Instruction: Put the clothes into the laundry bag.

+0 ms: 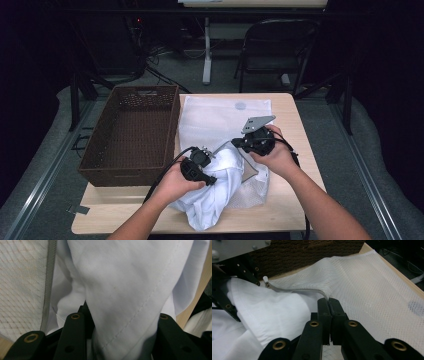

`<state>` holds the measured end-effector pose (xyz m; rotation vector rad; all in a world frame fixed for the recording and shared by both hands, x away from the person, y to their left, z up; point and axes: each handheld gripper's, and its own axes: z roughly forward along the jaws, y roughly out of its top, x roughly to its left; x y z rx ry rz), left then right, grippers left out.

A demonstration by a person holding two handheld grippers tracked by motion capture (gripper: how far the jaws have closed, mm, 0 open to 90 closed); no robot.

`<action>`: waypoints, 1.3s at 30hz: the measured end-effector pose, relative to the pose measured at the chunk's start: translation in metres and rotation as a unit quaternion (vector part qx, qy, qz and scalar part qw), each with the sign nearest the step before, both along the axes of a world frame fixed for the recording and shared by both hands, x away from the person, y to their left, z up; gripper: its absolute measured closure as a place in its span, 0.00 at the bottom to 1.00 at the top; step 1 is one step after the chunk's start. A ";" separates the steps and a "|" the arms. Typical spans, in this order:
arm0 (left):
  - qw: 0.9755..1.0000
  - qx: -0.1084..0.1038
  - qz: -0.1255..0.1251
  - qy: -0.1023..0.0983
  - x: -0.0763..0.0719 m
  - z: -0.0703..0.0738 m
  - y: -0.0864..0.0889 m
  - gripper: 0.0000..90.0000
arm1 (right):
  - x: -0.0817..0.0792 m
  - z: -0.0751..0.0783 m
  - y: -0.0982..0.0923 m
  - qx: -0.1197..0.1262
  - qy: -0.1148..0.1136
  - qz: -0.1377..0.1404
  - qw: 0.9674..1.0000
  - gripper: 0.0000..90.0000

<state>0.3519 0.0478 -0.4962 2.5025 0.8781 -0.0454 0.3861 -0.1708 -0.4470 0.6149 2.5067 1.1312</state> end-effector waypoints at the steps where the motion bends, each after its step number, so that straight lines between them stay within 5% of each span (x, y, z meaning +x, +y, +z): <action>1: 1.000 -0.001 0.004 0.000 0.000 -0.001 0.000 0.69 | -0.001 -0.001 0.000 0.000 -0.002 0.000 1.000 0.99; 18: 0.999 -0.008 0.035 -0.024 0.001 -0.013 -0.002 0.69 | -0.020 -0.008 0.003 0.028 0.004 -0.007 1.000 0.99; 25: 0.998 -0.019 0.053 -0.039 -0.002 -0.016 -0.002 0.68 | -0.026 -0.017 0.000 0.061 0.013 -0.016 0.998 0.99; 39: 0.995 -0.023 0.080 -0.056 0.003 0.001 -0.021 0.68 | -0.036 -0.009 0.005 0.093 -0.003 -0.006 0.996 0.99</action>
